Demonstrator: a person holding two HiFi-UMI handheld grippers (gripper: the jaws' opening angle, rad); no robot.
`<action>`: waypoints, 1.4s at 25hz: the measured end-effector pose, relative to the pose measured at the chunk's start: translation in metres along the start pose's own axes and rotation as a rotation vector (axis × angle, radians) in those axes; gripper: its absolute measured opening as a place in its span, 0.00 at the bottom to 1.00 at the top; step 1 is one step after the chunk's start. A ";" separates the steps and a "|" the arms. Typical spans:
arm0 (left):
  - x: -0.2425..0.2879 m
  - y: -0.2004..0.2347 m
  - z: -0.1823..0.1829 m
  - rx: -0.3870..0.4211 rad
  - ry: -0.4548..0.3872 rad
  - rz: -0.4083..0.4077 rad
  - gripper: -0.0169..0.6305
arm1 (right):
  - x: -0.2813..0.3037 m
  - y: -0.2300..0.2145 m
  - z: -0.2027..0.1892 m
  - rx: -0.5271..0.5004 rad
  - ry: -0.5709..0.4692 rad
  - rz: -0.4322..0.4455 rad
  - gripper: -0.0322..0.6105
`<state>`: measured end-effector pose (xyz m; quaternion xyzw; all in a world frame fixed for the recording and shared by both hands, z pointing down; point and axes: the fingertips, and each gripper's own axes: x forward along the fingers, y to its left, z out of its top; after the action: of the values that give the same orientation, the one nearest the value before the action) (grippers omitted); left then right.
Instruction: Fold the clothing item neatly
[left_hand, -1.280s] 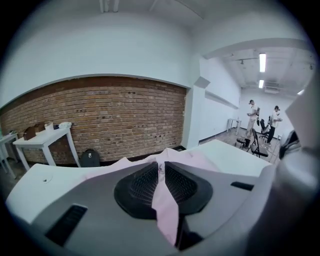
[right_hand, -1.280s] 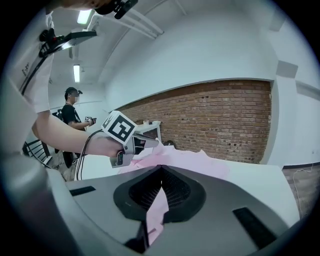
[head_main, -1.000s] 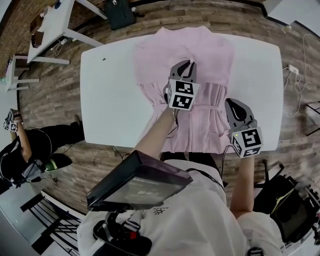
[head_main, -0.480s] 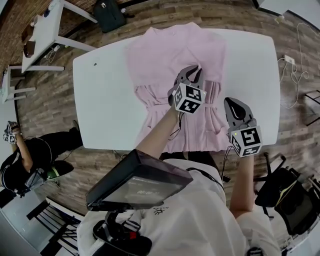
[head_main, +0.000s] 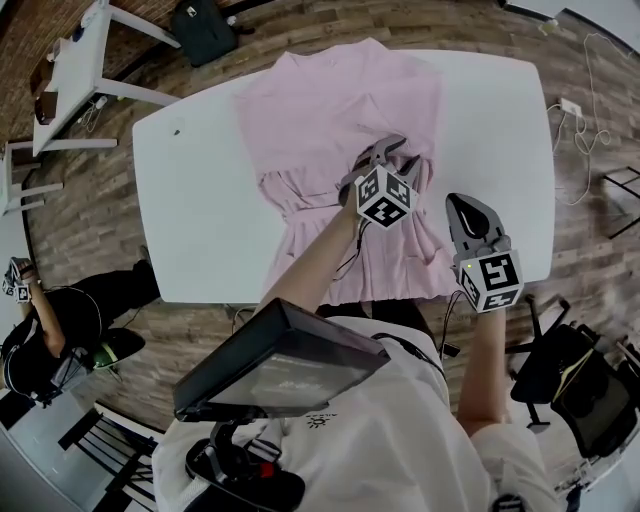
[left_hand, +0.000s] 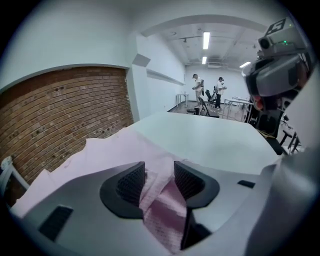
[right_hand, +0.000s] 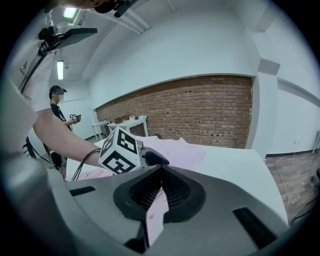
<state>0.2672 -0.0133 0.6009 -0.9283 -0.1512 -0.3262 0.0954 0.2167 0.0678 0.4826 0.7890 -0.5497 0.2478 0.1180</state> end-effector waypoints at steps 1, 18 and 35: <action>0.002 -0.005 0.001 0.009 -0.002 -0.019 0.29 | 0.000 -0.001 -0.001 0.002 0.002 -0.004 0.06; -0.044 0.011 0.018 -0.141 -0.152 0.018 0.30 | 0.040 -0.007 0.014 -0.019 -0.019 0.023 0.06; -0.147 0.147 -0.090 -0.466 -0.134 0.349 0.03 | 0.204 0.042 0.028 -0.352 0.071 -0.019 0.15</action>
<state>0.1569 -0.2082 0.5659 -0.9565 0.0839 -0.2690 -0.0759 0.2410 -0.1251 0.5614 0.7519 -0.5727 0.1745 0.2759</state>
